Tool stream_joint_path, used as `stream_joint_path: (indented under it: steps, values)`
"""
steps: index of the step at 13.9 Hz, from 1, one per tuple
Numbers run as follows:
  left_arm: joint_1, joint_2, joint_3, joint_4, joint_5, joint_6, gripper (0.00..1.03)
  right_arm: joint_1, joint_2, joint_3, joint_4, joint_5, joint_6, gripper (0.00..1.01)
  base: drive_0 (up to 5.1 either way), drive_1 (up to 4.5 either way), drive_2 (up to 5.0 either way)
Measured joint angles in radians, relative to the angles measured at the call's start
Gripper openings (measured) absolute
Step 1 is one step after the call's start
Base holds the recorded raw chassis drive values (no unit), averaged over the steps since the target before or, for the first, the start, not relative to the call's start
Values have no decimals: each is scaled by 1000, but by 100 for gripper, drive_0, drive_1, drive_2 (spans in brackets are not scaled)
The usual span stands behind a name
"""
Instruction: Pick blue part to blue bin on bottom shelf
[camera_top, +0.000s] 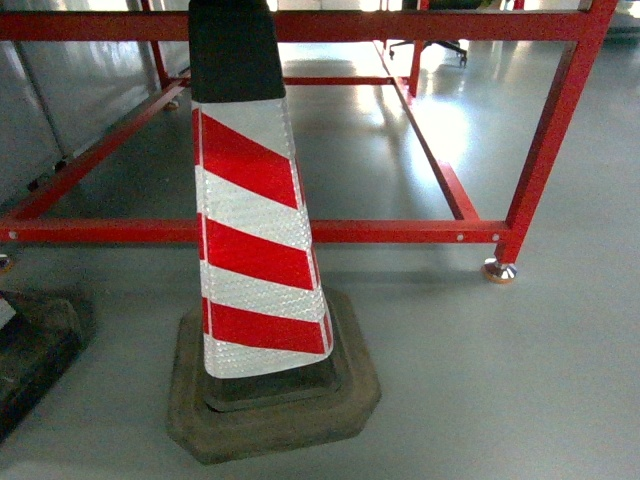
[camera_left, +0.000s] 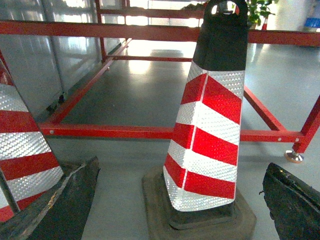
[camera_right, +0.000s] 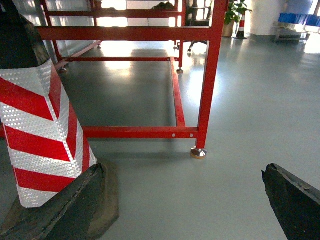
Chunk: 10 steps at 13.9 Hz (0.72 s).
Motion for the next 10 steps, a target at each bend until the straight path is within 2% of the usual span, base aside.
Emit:
stream_joint_path:
  steps: [10]
  values:
    - [0,0,0,0,0,0,98,0,0,0,0,0,0,98,0,0,0]
